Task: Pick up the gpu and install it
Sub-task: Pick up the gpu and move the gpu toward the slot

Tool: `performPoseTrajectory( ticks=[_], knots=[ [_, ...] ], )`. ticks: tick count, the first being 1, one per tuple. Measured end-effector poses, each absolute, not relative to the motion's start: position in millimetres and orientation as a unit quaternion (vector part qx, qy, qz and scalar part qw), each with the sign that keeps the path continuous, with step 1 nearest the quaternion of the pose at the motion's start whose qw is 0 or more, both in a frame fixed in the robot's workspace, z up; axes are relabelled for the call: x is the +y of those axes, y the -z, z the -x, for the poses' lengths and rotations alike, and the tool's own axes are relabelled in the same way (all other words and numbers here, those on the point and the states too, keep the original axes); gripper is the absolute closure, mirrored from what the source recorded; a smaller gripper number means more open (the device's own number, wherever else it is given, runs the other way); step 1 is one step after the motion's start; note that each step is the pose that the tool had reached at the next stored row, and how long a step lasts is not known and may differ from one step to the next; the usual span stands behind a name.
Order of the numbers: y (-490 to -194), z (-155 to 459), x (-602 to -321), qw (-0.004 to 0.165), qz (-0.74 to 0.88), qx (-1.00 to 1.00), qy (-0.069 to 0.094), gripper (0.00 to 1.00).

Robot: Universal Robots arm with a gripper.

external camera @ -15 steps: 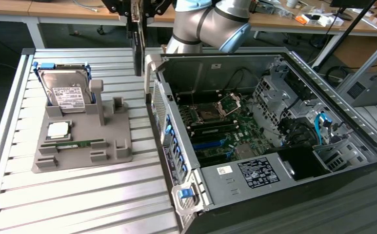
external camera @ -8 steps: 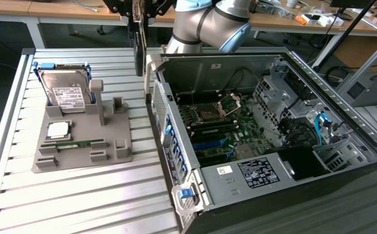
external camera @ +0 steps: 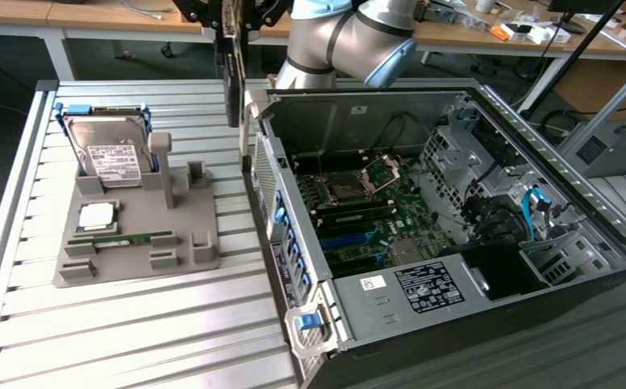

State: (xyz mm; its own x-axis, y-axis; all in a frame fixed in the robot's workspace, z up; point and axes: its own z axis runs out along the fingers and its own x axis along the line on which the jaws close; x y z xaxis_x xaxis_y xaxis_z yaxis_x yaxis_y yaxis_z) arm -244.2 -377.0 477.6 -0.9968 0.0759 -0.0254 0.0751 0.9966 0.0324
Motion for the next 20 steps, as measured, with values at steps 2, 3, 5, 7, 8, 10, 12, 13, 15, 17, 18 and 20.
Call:
performPoseTrajectory(
  ticks=[2, 3, 5, 7, 8, 10, 12, 13, 15, 17, 18, 20],
  knots=[
    [-477.5, 243.8, -377.0, 0.013, -0.038, 0.999, -0.016, 0.73],
    [-477.4, 243.6, -377.0, 0.013, -0.038, 0.999, -0.016, 0.73],
    [-477.3, 243.0, -377.1, 0.013, -0.038, 0.999, -0.015, 0.73],
    [-477.1, 242.5, -377.1, 0.013, -0.038, 0.999, -0.015, 0.73],
    [-477.0, 242.1, -377.0, 0.013, -0.038, 0.999, -0.015, 0.73],
    [-476.8, 241.5, -377.1, 0.013, -0.038, 0.999, -0.015, 0.73],
    [-476.5, 240.7, -377.0, 0.013, -0.038, 0.999, -0.015, 0.73],
    [-476.2, 240.3, -377.1, 0.013, -0.038, 0.999, -0.015, 0.73],
    [-475.9, 239.9, -377.1, 0.013, -0.038, 0.999, -0.015, 0.73],
    [-475.6, 239.6, -377.1, 0.013, -0.038, 0.999, -0.015, 0.73],
    [-475.3, 239.4, -377.1, 0.013, -0.038, 0.999, -0.015, 0.73],
    [-474.8, 239.0, -377.1, 0.013, -0.038, 0.999, -0.015, 0.73]
  ],
)
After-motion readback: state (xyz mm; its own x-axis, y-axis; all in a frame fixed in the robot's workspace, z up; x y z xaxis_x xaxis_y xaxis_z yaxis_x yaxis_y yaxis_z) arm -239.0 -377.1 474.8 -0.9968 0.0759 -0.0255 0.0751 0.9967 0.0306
